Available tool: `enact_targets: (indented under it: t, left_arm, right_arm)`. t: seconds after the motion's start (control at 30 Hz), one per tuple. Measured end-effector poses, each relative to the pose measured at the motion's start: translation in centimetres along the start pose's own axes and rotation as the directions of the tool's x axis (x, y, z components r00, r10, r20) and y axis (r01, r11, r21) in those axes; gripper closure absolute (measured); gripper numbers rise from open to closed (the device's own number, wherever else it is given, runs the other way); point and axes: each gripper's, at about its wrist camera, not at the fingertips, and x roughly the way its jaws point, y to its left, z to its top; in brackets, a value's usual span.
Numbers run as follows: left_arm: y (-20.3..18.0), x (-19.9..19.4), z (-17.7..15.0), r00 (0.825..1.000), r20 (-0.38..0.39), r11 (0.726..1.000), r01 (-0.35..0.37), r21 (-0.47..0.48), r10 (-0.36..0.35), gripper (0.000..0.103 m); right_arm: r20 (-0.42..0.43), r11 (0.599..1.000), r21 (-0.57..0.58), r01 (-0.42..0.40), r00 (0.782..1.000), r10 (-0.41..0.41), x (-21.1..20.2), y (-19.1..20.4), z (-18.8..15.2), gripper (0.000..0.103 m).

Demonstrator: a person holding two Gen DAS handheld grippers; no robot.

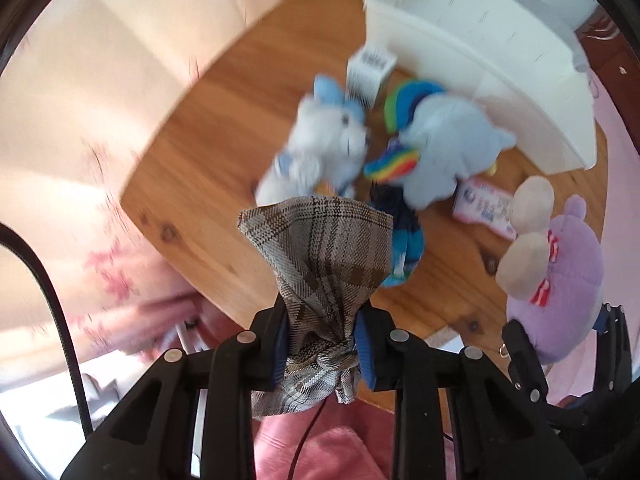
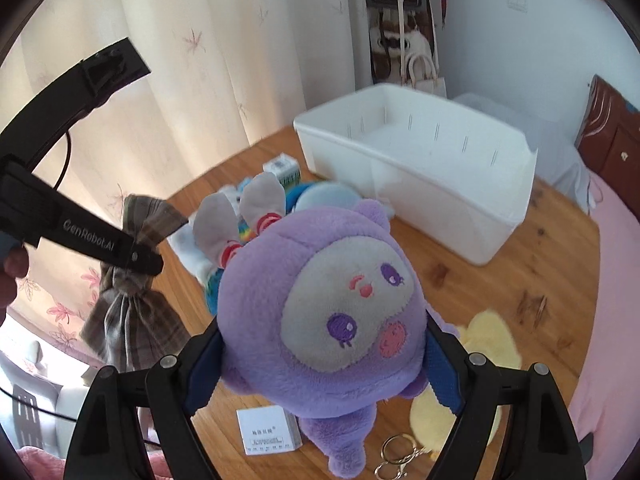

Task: Organize objects
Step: 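Lift the plaid bow and purple plush and carry both over the white tray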

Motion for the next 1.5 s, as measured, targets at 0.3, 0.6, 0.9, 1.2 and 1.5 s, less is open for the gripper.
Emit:
enact_targets:
  t: [0.3,0.6,0.9,1.2,1.5]
  left_arm:
    - [-0.2,-2.9,1.6,0.994,0.106,0.994,0.026,0.104,-0.037,0.073]
    - [-0.7,-2.8,7.6,0.974,0.203,0.970,0.052,0.237,-0.102,0.073]
    - [-1.6,-6.1,12.0,0.937,0.318,0.942,0.034,0.334,-0.147,0.073]
    - [-2.4,-7.2,15.6,0.878,0.404,0.909,0.078,0.409,-0.257,0.073]
    - [-4.2,-5.7,18.7,0.833,0.439,0.871,0.100,0.481,-0.338,0.073]
  right_arm:
    - [0.089,0.999,0.037,0.018,0.996,-0.022,-2.3,-0.2,3.0,0.017]
    - [0.188,0.989,0.135,0.063,0.978,-0.088,-3.7,-0.7,6.9,0.017]
    - [0.262,0.956,0.236,0.174,0.936,-0.235,-3.8,-0.9,9.6,0.017]
    - [0.262,0.914,0.290,0.284,0.895,-0.361,-1.0,-1.8,11.6,0.016]
    - [0.228,0.864,0.341,0.370,0.859,-0.458,2.1,-2.8,12.9,0.016]
